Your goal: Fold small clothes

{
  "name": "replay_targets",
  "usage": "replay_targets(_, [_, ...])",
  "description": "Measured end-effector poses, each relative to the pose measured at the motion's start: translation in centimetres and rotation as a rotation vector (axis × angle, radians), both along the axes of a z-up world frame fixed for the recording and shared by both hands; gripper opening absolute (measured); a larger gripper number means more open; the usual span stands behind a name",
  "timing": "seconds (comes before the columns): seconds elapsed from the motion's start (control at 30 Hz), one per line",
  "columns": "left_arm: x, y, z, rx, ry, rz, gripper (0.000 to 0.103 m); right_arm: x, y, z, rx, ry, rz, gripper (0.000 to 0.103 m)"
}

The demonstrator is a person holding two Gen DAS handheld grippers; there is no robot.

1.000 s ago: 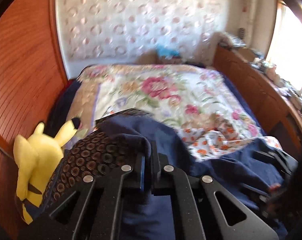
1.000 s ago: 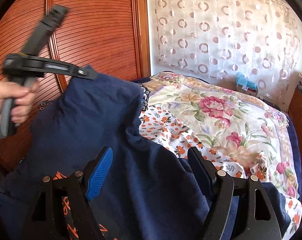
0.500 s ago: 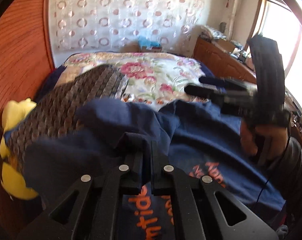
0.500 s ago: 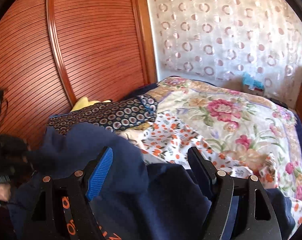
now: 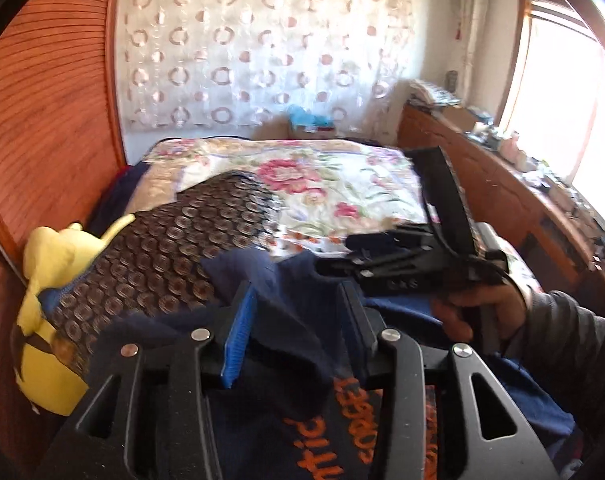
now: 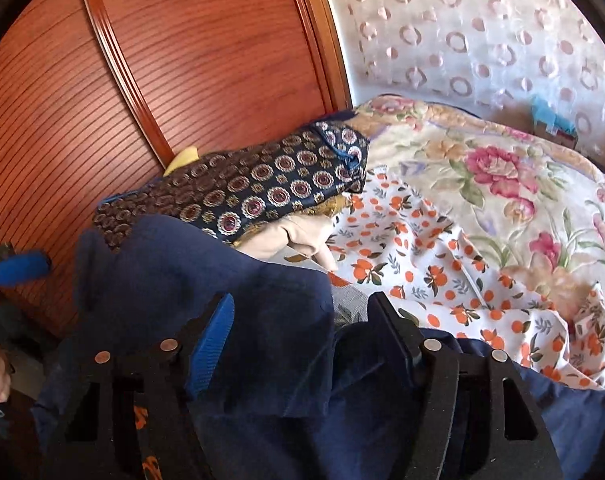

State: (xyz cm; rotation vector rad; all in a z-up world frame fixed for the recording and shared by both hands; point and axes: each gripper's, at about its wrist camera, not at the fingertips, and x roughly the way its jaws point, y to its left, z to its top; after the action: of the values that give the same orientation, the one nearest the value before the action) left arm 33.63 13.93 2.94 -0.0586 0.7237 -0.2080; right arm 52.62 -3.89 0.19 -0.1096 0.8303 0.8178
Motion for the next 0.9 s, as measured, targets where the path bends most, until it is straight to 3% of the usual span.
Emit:
replay_targets(0.17, [3.9, 1.6, -2.4, 0.019, 0.094, 0.052, 0.043, 1.6, 0.9, -0.4, -0.011, 0.04, 0.025, 0.061])
replay_targets(0.37, [5.5, 1.8, -4.3, 0.031, 0.156, 0.054, 0.043, 3.6, 2.3, -1.5, -0.043, 0.141, 0.055, 0.042])
replay_targets(0.5, [5.8, 1.8, -4.1, 0.025, 0.158, 0.055, 0.043, 3.8, 2.2, -1.1, -0.023, 0.155, 0.057, 0.009])
replay_targets(0.57, [6.0, 1.5, -4.0, 0.036, 0.152, 0.043, 0.04, 3.5, 1.8, -0.7, 0.004, 0.146, 0.058, 0.006])
replay_targets(0.63, [6.2, 1.1, -3.8, 0.05, 0.146, 0.033, 0.026, 2.9, 1.4, -0.4, 0.025, 0.127, 0.064, 0.005])
replay_targets(0.77, [5.9, 0.8, -3.0, 0.053, 0.124, 0.028, 0.01, 0.8, 0.3, 1.2, 0.055, 0.03, 0.059, 0.005])
replay_targets(0.9, [6.3, 0.5, -0.9, 0.103, 0.054, 0.006, 0.007, -0.8, 0.1, 3.2, 0.054, -0.076, 0.03, 0.005])
